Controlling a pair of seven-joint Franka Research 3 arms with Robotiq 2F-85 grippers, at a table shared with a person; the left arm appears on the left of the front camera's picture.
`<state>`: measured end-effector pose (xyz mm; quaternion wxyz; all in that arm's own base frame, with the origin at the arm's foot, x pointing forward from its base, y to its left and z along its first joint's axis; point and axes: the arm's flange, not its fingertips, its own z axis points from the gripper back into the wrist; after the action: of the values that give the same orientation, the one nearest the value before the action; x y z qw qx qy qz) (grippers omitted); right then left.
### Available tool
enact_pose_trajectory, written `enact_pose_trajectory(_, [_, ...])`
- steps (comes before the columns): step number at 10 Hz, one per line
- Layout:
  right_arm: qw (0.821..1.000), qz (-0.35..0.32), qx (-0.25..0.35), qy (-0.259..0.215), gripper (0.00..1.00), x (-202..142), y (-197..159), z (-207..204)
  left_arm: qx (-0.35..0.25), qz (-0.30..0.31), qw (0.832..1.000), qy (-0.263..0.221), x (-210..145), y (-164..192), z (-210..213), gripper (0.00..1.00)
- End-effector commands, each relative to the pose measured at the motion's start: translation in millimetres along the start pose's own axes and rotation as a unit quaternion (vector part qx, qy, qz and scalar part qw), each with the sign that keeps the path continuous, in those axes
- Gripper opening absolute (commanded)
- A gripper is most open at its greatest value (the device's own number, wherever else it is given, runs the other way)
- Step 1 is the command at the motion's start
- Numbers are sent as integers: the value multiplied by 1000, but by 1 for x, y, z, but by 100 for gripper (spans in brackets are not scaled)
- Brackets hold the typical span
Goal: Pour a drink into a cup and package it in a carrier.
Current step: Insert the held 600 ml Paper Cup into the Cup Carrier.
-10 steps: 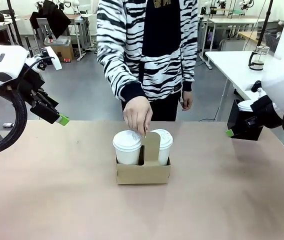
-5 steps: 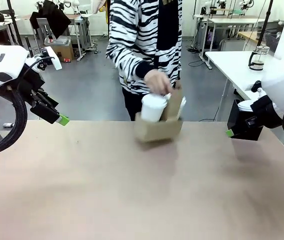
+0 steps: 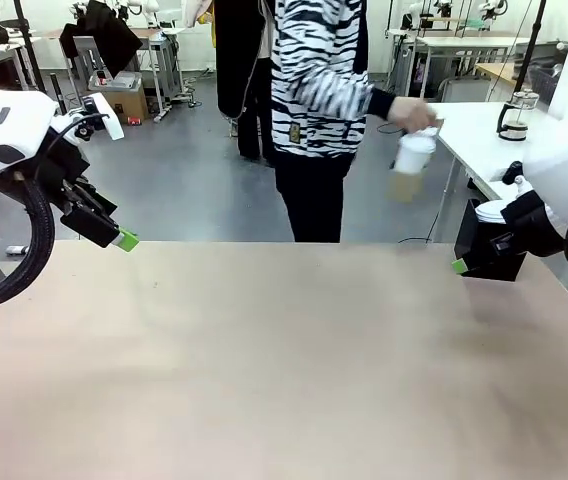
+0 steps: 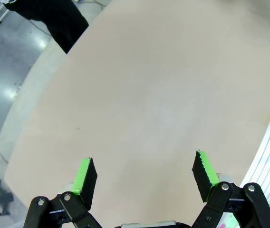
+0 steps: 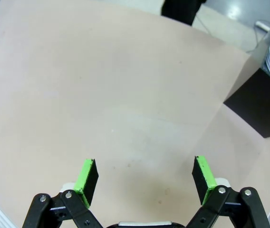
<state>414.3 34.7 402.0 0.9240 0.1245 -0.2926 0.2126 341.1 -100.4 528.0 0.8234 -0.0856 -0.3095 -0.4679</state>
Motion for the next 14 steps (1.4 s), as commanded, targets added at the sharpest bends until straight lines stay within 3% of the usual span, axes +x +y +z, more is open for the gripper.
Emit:
enact_pose_trajectory(1, [1000,10,3,-1,100,-2,-3,-1,1,9,1000,0,0,-1,1,100])
enact_pose_trajectory(14, [1000,10,3,-1,100,-2,-3,-1,1,9,1000,0,0,-1,1,100])
